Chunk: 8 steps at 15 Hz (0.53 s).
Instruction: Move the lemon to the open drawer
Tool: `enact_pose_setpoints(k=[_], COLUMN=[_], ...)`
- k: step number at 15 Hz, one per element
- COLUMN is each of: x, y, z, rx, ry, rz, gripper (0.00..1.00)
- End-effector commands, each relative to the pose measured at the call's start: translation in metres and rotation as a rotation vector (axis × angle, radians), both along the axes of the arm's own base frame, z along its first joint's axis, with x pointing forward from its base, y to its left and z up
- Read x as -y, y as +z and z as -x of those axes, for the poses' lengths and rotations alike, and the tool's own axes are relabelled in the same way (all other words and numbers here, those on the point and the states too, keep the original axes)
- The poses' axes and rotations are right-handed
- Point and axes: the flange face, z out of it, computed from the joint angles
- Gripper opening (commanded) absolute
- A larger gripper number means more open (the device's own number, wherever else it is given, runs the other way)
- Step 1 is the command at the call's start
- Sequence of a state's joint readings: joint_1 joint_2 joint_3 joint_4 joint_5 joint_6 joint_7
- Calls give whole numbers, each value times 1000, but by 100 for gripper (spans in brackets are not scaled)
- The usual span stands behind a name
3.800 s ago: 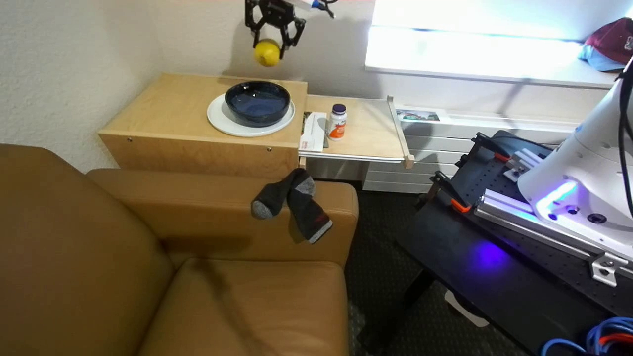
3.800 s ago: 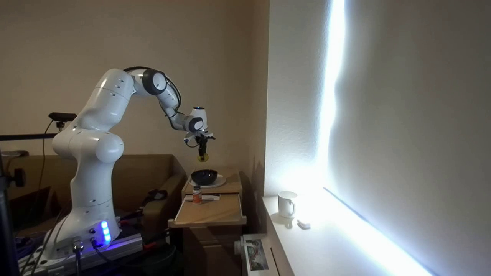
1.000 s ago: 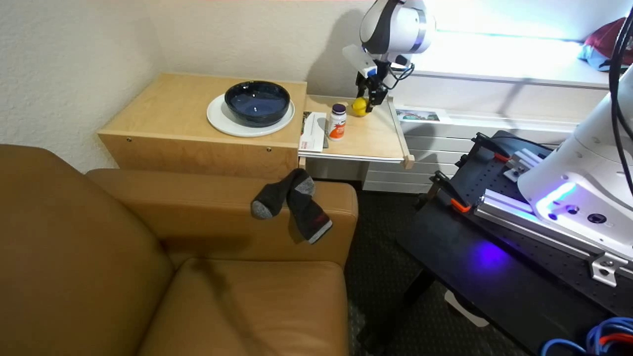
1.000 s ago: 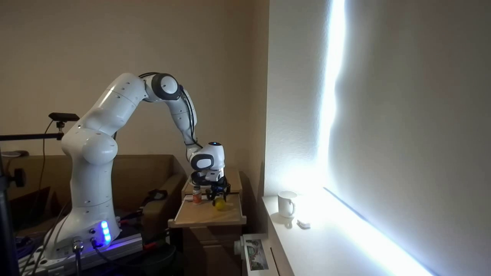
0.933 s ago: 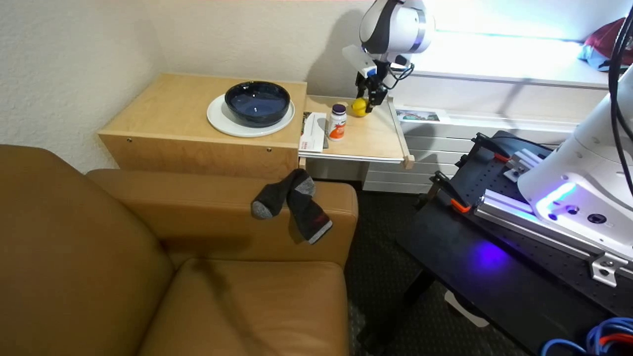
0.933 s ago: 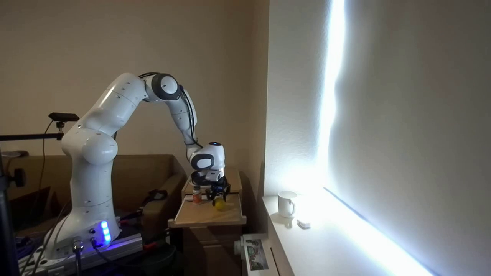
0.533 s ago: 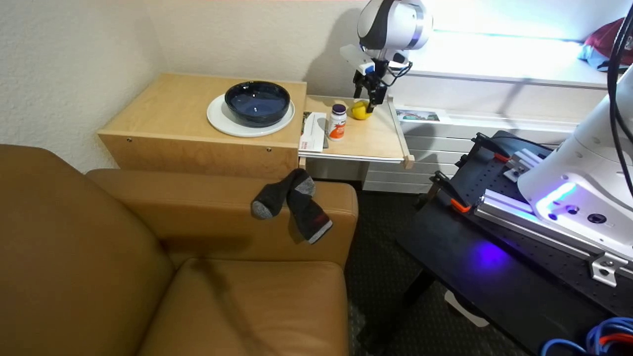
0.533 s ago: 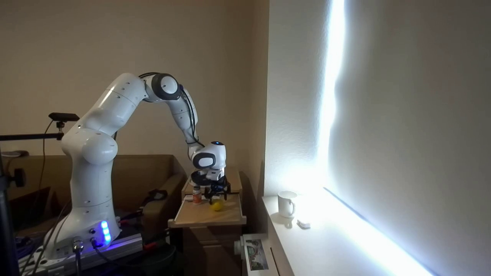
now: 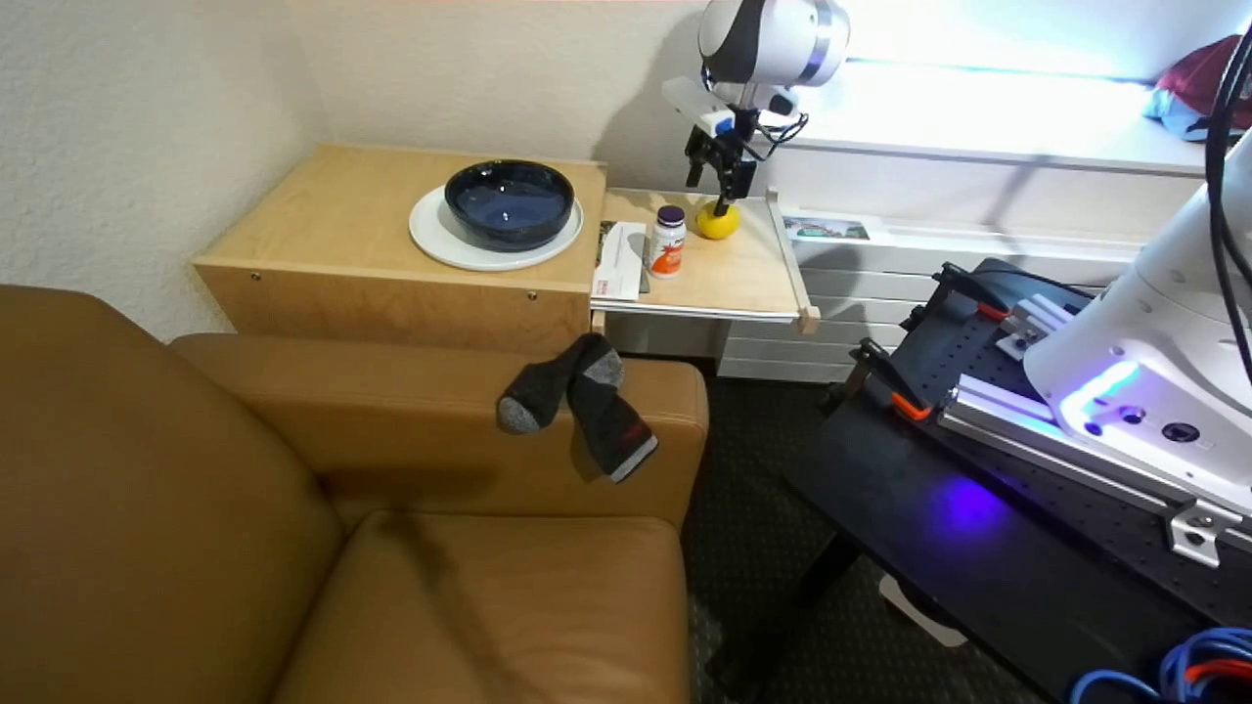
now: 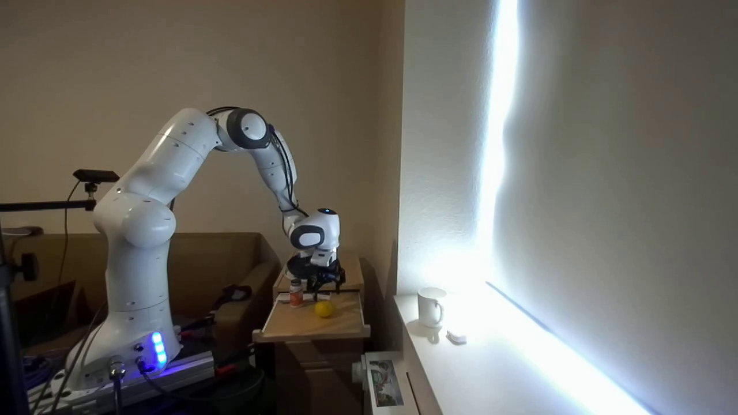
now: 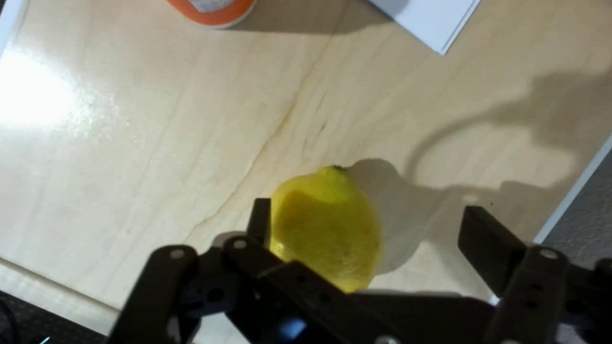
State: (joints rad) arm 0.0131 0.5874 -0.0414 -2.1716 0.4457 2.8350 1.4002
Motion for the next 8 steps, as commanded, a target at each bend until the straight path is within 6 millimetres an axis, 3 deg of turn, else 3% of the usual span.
enact_pose_setpoints(k=[1,6,7,8], x=[-2,-30,-24,-30], y=[71,169,139,157], z=[31,63,35,42], rx=[89,308,252,291], ry=[100,271,214,239], rz=[-40,-98,-87,-95], gripper=[100,100,100,100])
